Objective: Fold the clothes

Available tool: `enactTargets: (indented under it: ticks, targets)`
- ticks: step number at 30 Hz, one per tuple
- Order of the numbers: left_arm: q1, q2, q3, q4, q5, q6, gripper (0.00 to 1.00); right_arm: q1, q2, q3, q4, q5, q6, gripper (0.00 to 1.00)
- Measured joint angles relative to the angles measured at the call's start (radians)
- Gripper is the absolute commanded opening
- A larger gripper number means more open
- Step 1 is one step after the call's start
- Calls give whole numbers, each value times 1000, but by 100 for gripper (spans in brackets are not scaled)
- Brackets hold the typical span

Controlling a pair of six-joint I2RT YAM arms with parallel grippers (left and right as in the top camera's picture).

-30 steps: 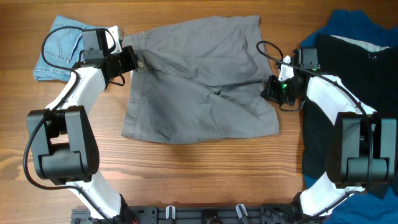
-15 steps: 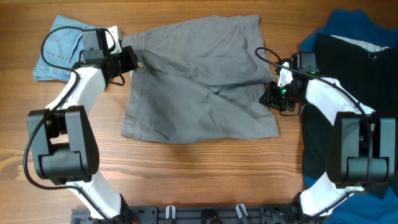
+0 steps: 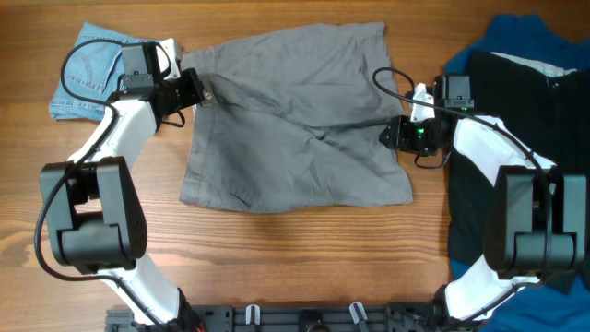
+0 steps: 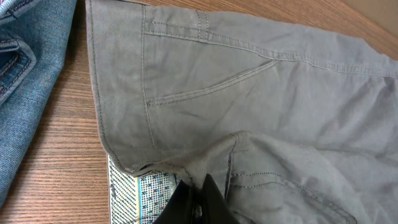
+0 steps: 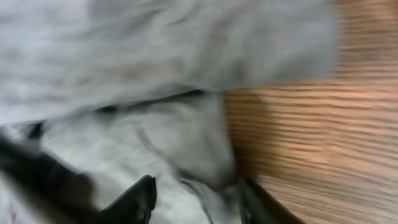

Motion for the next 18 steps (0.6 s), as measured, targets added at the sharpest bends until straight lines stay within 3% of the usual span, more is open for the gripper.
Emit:
enactTargets:
  ticks: [3,4,11,18]
  targets:
    - [0,0,0,0,0,0,4,0,0,0,-1,-64,-19,6]
    - [0,0,0,0,-1,0,4,0,0,0,-1,-77,-23,4]
    - [0,0,0,0,-3,0,4,0,-1,18,-34,-134,-14,4]
    - [0,0,0,0,-3,0,4,0,-9,36,-36,-74,304,4]
